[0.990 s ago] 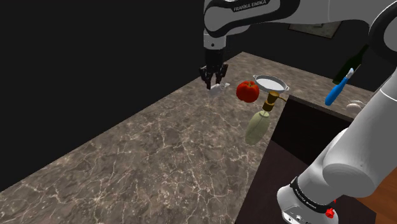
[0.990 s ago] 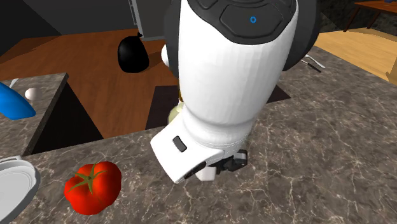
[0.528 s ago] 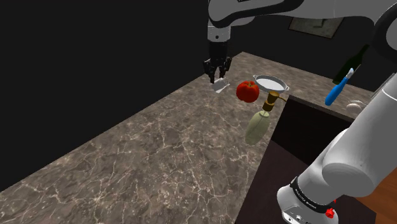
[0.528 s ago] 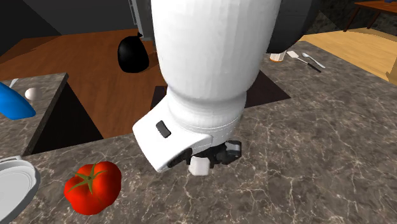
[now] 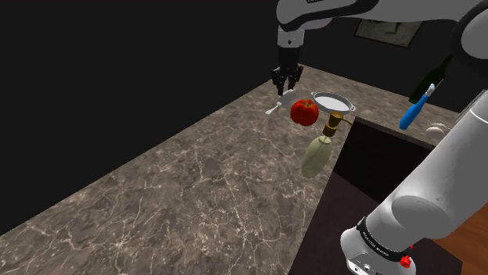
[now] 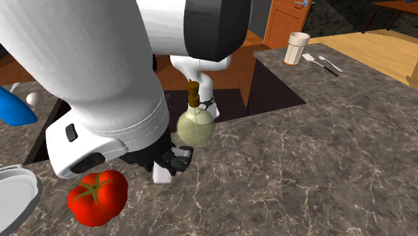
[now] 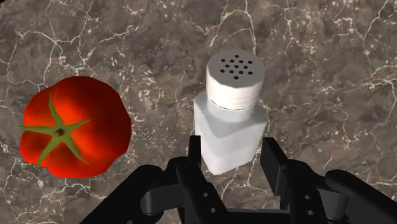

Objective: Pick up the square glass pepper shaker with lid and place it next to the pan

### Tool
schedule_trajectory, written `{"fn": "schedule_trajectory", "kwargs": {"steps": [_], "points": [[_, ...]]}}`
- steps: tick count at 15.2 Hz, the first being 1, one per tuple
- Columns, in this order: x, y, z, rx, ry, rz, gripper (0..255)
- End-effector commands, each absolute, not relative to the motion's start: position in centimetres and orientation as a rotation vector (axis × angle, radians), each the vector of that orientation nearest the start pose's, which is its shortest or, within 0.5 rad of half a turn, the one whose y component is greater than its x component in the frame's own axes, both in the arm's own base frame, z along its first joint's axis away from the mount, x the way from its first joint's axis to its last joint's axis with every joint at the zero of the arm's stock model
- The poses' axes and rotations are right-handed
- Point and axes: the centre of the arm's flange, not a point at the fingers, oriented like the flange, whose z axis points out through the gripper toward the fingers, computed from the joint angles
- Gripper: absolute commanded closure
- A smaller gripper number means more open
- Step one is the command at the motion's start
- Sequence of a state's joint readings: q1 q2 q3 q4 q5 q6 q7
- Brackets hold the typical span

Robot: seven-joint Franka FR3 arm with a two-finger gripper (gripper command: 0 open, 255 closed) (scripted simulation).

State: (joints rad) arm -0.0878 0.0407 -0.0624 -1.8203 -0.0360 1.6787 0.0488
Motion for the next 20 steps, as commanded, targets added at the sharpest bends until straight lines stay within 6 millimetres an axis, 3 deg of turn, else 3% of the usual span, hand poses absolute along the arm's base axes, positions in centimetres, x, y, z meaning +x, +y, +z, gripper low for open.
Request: {"fn": "schedule_trajectory", "kwargs": {"steps": [1,20], "points": [[54.4,-11.2,49.2,-3.142,0.301,0.291,255],[52.8,-36.2,49.3,-3.142,0.301,0.291,255]]}}
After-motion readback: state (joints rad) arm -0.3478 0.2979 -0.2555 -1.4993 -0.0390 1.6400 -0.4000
